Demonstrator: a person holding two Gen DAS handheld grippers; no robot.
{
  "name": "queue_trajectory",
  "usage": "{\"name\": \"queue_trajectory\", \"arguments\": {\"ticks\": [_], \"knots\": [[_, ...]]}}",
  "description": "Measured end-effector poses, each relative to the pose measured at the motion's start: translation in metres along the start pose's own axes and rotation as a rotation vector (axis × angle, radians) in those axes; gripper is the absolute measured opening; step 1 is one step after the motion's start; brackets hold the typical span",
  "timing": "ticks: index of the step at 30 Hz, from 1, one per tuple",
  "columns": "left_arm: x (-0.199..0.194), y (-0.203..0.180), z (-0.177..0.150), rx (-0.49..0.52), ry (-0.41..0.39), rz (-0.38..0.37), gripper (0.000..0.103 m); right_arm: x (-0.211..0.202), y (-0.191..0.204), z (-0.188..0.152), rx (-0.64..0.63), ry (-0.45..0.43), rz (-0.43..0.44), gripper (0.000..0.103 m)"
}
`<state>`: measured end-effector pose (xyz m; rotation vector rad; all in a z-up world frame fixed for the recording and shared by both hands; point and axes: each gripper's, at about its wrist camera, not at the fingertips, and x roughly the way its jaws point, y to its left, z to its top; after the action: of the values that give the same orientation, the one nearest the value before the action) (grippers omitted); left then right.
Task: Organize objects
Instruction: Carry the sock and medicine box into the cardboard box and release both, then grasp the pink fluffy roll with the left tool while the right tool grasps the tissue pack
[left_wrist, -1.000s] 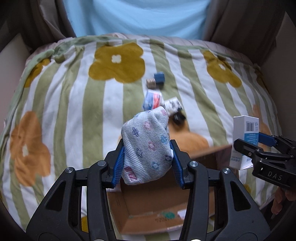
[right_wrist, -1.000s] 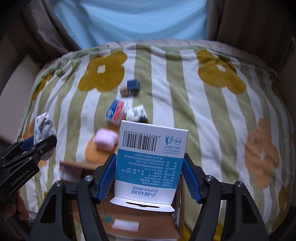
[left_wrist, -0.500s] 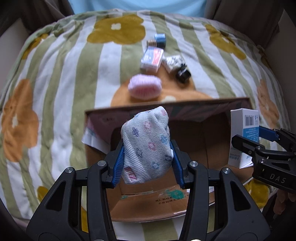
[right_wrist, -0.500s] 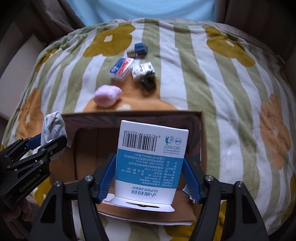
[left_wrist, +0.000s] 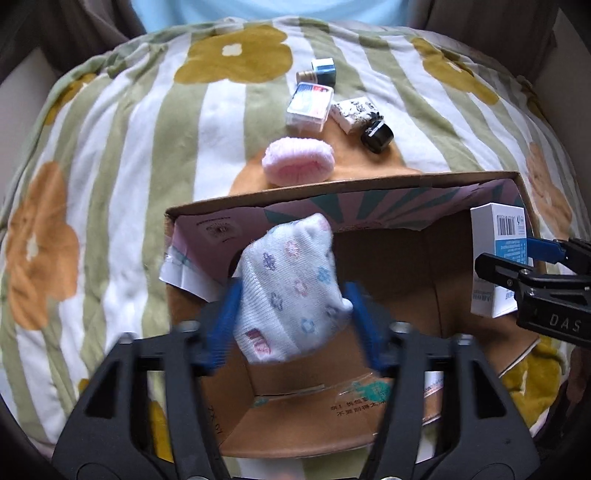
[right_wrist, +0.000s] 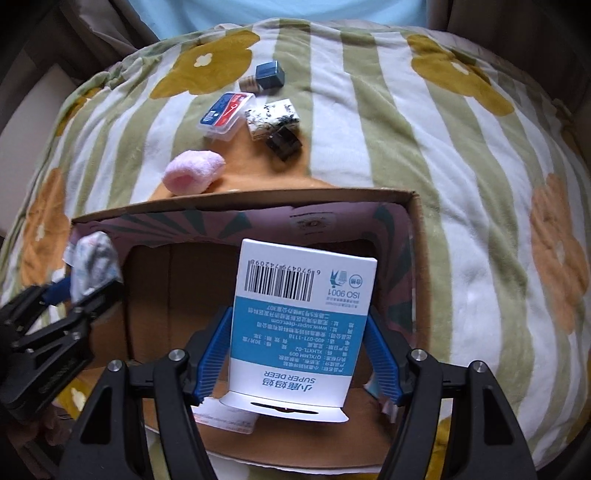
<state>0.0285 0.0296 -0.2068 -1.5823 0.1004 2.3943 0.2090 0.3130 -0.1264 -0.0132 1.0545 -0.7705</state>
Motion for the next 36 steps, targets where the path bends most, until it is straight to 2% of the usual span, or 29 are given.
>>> {"name": "queue_trajectory", "arguments": {"ticks": [1,3,7,14,20,24,27,33,36], "knots": [[-0.003,0.001,-0.001,-0.002,-0.011,0.004,0.102,0.0,-0.001,0.0,0.007,0.007,-0.007,0.068],[-0.008,0.005,-0.003,-0.006,-0.031,0.006,0.103,-0.002,-0.002,-0.002,0.001,0.015,-0.017,0.092],[-0.012,0.011,-0.006,-0.009,-0.026,0.007,0.103,-0.003,0.002,-0.009,-0.052,0.021,-0.028,0.102],[-0.014,0.017,-0.008,-0.025,-0.014,-0.003,0.103,-0.006,-0.002,-0.01,0.006,0.008,-0.018,0.102],[-0.015,0.019,-0.007,-0.032,-0.013,-0.016,0.103,-0.006,0.002,-0.007,-0.006,0.033,-0.047,0.102],[-0.015,0.02,-0.005,-0.039,-0.009,-0.021,0.103,-0.008,-0.001,-0.004,0.021,0.038,-0.049,0.102],[-0.014,0.021,-0.002,-0.035,-0.01,-0.015,0.103,-0.012,-0.001,0.0,0.08,0.022,-0.087,0.102],[-0.019,0.024,0.014,-0.029,-0.021,-0.01,0.103,-0.022,-0.01,0.015,0.145,-0.003,-0.033,0.102],[-0.023,0.027,0.027,-0.021,-0.032,-0.011,0.103,-0.032,-0.015,0.027,0.165,-0.025,-0.039,0.102]]}}
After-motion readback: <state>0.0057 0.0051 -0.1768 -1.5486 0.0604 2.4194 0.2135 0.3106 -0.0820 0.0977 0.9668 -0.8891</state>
